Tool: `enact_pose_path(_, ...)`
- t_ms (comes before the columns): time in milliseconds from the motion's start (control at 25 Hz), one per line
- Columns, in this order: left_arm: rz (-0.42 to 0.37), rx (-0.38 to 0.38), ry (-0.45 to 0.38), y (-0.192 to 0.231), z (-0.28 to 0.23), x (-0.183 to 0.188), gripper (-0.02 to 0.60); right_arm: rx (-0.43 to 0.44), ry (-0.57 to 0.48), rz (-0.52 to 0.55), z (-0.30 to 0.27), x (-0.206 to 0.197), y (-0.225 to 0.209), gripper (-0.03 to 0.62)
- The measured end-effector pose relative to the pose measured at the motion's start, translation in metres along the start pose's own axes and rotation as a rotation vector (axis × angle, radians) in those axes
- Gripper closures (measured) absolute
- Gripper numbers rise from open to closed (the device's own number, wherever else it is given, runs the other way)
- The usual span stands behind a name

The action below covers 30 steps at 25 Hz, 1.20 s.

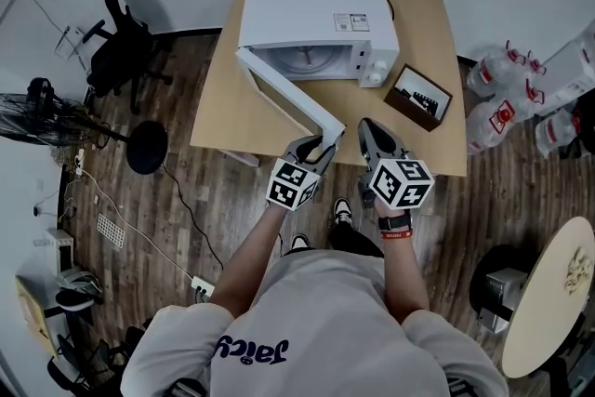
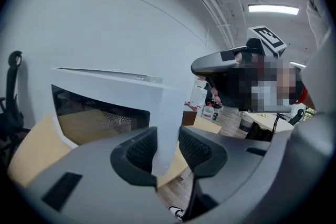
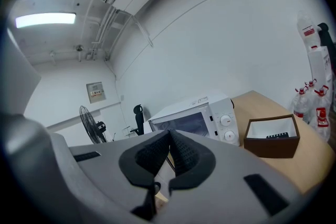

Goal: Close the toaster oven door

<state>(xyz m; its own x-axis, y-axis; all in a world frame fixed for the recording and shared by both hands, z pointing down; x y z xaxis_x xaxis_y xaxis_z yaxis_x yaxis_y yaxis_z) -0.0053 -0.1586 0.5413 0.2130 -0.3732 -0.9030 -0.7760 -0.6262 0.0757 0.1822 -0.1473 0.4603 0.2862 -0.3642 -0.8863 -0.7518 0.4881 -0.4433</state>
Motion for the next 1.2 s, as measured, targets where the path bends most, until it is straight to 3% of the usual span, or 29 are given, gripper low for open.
enact_pose_path(1200, 0.016, 0.024, 0.015, -0.008, -0.062, 0.03, 0.439, 0.041, 0.016, -0.014, -0.028, 0.03, -0.059, 0.579)
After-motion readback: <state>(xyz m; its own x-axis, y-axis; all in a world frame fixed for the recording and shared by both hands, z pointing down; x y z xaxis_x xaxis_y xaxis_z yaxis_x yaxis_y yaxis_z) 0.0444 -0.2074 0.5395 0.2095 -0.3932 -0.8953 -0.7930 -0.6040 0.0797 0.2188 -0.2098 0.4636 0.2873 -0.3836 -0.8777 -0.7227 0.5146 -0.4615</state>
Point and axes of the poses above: the fingertips, and each gripper's own axes: z backward along the fingers, y to its left, x out of its top, the point moved 10 cm from there along z, backward along the fingers, and after that the axes turned 10 degrees about x, right-handed, at the moved point
